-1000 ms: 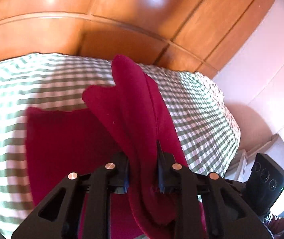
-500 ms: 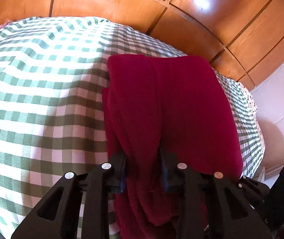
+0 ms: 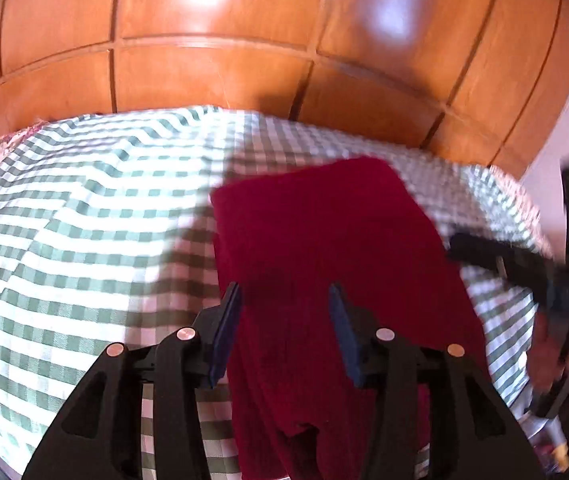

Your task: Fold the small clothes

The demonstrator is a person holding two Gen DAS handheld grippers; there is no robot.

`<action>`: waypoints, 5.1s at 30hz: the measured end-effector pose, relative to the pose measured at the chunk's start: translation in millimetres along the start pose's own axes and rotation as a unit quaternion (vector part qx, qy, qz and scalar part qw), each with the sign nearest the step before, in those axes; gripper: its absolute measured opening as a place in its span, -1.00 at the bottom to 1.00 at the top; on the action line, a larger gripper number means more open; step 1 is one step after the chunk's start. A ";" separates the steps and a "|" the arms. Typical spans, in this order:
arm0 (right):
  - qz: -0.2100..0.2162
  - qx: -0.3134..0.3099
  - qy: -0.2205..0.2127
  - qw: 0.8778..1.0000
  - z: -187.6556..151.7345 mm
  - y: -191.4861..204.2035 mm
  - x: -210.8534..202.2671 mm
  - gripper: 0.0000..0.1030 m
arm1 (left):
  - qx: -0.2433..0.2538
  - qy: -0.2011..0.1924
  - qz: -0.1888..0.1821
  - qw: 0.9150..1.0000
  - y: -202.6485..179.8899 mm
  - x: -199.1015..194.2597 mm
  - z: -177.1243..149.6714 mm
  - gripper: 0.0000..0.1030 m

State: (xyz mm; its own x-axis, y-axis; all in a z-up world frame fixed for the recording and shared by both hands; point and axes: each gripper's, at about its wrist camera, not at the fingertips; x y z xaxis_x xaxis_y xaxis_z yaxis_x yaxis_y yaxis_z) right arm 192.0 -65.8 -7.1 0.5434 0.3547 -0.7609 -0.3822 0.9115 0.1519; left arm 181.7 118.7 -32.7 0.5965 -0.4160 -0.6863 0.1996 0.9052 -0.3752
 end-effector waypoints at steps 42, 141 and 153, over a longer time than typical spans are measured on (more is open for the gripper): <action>-0.042 -0.009 0.031 0.999 -130.5 -25.5 -50.0 0.55 | -0.065 0.020 -0.027 0.997 2.0 -16.8 -58.7 -0.18; -0.256 0.155 -0.024 0.954 -148.7 -212.8 -115.8 -0.45 | 0.162 0.109 -0.214 0.957 -226.2 172.7 32.1 -0.70; -0.281 0.111 0.000 0.953 -151.4 -182.8 -72.7 -0.49 | 0.192 0.088 -0.133 0.968 -225.1 181.1 19.5 -0.85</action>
State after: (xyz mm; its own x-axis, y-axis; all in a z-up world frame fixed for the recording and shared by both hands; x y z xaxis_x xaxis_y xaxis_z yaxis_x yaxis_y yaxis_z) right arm 109.3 -289.8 -75.0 0.6153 -0.2030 -0.7617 0.1372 0.9791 -0.1501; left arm 259.9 -158.7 -60.4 0.3489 -0.6168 -0.7055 0.6233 0.7149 -0.3168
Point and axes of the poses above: each gripper's, at about its wrist camera, not at the fingertips, and x roughly the way its jaws point, y to its left, z to its top, and after that the axes turned 13 degrees about -z, right-handed
